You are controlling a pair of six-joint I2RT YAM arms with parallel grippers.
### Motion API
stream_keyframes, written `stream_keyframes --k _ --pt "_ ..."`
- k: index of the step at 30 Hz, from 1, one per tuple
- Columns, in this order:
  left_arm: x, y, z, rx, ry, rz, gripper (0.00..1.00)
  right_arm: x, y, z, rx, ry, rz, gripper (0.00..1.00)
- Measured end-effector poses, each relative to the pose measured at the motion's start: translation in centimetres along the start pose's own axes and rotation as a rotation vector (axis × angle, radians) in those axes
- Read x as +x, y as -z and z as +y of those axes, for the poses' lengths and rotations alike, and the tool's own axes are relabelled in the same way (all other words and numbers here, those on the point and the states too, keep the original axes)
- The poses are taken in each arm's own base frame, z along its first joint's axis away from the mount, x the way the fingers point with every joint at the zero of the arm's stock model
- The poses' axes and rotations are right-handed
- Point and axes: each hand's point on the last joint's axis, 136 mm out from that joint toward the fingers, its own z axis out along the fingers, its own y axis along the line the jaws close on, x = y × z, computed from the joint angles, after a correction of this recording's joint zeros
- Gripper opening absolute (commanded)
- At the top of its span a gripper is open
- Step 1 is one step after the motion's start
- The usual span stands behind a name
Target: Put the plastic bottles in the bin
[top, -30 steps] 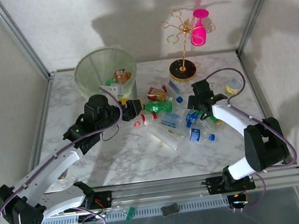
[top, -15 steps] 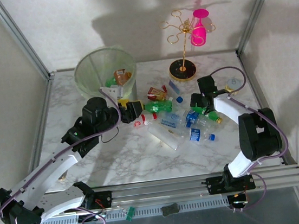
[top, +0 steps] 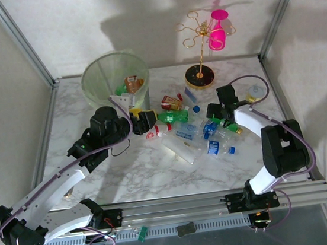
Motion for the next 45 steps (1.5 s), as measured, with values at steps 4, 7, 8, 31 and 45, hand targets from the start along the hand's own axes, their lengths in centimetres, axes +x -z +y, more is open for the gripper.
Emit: stream_keyframes --k 4,7,8,31,45 --pt "0.0 0.0 0.0 0.000 0.000 0.000 0.70 -0.1 0.4 0.5 -0.034 -0.002 -0.005 0.99" --pt "0.0 0.0 0.0 0.000 0.000 0.000 0.70 -0.1 0.4 0.8 -0.049 -0.002 -0.004 0.99" --pt "0.0 0.0 0.0 0.000 0.000 0.000 0.70 -0.1 0.3 0.8 -0.049 0.001 -0.004 0.99" --pt "0.0 0.0 0.0 0.001 0.000 0.001 0.70 -1.2 -2.5 -6.8 0.193 -0.165 0.011 0.93" --pt "0.0 0.0 0.0 0.001 0.000 0.001 0.71 -1.6 0.4 -8.2 0.243 -0.207 -0.008 0.99"
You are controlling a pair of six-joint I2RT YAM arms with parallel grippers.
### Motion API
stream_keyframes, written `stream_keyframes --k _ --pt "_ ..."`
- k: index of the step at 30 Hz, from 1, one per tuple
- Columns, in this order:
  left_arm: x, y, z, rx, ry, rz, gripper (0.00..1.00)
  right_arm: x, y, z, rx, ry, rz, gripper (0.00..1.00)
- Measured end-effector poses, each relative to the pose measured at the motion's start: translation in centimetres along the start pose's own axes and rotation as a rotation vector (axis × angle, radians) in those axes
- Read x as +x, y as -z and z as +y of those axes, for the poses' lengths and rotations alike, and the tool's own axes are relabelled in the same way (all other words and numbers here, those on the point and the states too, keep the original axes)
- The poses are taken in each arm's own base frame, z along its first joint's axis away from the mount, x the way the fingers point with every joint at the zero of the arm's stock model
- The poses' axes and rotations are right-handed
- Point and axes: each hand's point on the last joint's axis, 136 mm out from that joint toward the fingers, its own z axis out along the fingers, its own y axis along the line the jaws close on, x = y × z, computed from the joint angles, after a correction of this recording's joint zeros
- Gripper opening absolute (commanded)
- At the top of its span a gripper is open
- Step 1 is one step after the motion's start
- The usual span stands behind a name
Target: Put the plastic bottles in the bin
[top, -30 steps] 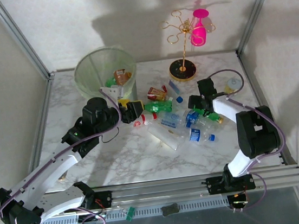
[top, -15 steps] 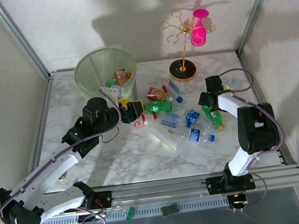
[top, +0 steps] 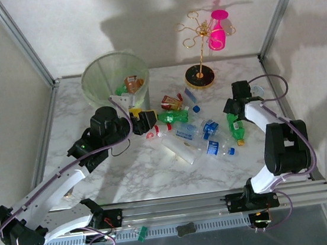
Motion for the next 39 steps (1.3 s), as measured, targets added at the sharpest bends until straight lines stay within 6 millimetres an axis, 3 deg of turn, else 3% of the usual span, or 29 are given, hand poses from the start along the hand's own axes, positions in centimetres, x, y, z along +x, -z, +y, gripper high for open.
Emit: stream_keyframes --k 7,18,23,30,31,34,39 --pt "0.1 -0.1 -0.1 0.004 0.000 0.006 0.71 1.3 0.4 1.7 0.003 0.091 0.004 0.95" --pt "0.4 -0.3 -0.1 0.011 0.001 0.019 0.71 3.1 -3.0 2.4 0.052 0.181 0.098 0.79" --pt "0.4 -0.3 -0.1 0.011 0.002 0.019 0.71 2.6 -3.3 2.6 0.054 0.183 0.109 0.65" --pt "0.5 -0.3 -0.2 0.019 0.005 0.023 0.72 0.3 -4.3 3.1 0.052 0.161 0.168 0.65" --pt "0.5 -0.3 -0.3 0.021 0.007 0.024 0.72 0.1 -4.7 3.4 0.048 0.168 0.184 0.61" --pt "0.5 -0.3 -0.4 0.027 0.009 0.025 0.72 0.2 -5.3 4.0 0.036 0.205 0.225 0.61" --pt "0.5 -0.3 -0.4 0.029 0.009 0.025 0.72 0.6 -5.2 4.3 0.019 0.240 0.253 0.71"
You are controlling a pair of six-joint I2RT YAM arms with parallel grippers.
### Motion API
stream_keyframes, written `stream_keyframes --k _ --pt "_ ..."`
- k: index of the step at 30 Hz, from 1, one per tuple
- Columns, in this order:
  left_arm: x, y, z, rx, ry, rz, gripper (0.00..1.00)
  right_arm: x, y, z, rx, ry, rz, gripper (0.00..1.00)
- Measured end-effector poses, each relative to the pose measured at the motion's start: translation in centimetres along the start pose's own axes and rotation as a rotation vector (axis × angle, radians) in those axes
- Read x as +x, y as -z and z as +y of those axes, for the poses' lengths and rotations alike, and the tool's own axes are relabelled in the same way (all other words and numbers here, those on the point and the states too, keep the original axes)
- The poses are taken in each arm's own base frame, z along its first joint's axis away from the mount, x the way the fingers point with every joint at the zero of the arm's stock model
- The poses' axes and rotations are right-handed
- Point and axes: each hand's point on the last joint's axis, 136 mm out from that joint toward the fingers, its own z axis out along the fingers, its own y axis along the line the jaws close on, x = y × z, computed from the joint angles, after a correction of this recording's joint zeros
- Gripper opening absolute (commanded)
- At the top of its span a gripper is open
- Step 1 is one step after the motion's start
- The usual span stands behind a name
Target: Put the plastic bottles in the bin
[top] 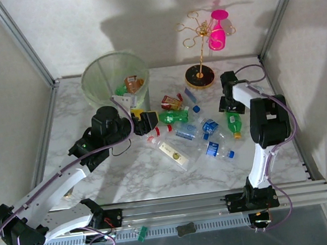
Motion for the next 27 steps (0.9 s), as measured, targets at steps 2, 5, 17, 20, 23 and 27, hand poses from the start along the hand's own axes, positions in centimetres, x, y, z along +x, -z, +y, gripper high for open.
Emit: stream_keyframes --k 2,5,17,20,23,27 --pt "0.0 0.0 0.0 0.000 0.000 0.000 0.71 0.3 -0.2 0.1 0.000 0.014 0.017 0.75" --pt "0.0 0.0 0.0 0.000 0.000 0.000 0.72 1.3 -1.1 0.3 0.002 0.031 0.062 0.78" --pt "0.0 0.0 0.0 0.000 0.000 0.000 0.72 1.0 -0.5 0.8 0.044 0.076 0.032 0.46" --pt "0.0 0.0 0.0 -0.001 0.000 0.001 0.72 1.3 0.1 0.6 0.045 0.069 0.025 0.47" --pt "0.2 -0.2 0.1 -0.004 0.001 0.006 0.71 1.0 1.4 0.3 0.036 0.057 -0.001 0.47" --pt "0.3 -0.4 0.2 -0.007 0.001 0.011 0.72 -0.2 4.1 0.1 0.012 0.032 -0.073 0.47"
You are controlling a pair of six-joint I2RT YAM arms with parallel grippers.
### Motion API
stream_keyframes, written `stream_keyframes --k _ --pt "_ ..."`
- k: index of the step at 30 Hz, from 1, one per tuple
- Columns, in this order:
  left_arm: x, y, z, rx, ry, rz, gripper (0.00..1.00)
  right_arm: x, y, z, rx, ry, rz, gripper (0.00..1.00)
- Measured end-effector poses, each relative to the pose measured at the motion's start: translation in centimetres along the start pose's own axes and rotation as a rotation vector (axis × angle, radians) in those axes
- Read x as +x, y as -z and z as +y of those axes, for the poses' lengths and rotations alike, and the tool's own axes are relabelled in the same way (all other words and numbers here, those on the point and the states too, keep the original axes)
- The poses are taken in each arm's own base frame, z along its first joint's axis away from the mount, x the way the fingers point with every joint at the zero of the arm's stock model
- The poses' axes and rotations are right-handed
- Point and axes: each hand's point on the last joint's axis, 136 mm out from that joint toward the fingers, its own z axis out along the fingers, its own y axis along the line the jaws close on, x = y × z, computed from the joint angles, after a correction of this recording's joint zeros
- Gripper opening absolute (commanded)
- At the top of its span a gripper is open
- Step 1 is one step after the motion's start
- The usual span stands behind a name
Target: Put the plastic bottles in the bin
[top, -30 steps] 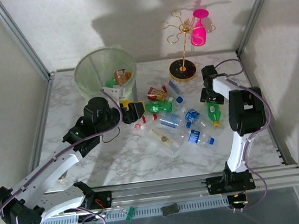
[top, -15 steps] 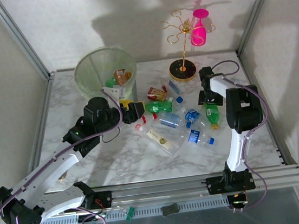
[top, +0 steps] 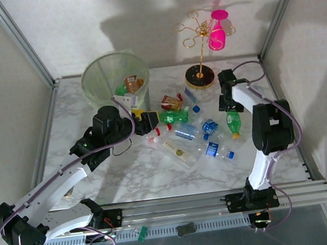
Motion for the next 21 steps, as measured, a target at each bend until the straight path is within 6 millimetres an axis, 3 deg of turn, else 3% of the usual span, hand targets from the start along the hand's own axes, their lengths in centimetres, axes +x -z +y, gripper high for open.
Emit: stream_keyframes --k 9,12,14,21 --pt "0.1 -0.1 0.1 -0.005 -0.001 0.001 0.72 -1.9 4.6 -0.7 -0.043 -0.048 -0.115 0.48" --pt "0.2 -0.1 -0.1 -0.004 -0.006 0.002 0.74 -2.5 7.1 -0.5 -0.102 -0.073 -0.156 0.49" --pt "0.4 -0.2 -0.4 0.003 -0.011 0.007 0.75 -3.2 9.5 0.0 -0.174 -0.093 -0.204 0.49" --pt "1.0 -0.2 -2.6 0.054 -0.035 0.026 0.81 -5.0 20.9 2.8 -0.570 -0.157 -0.420 0.50"
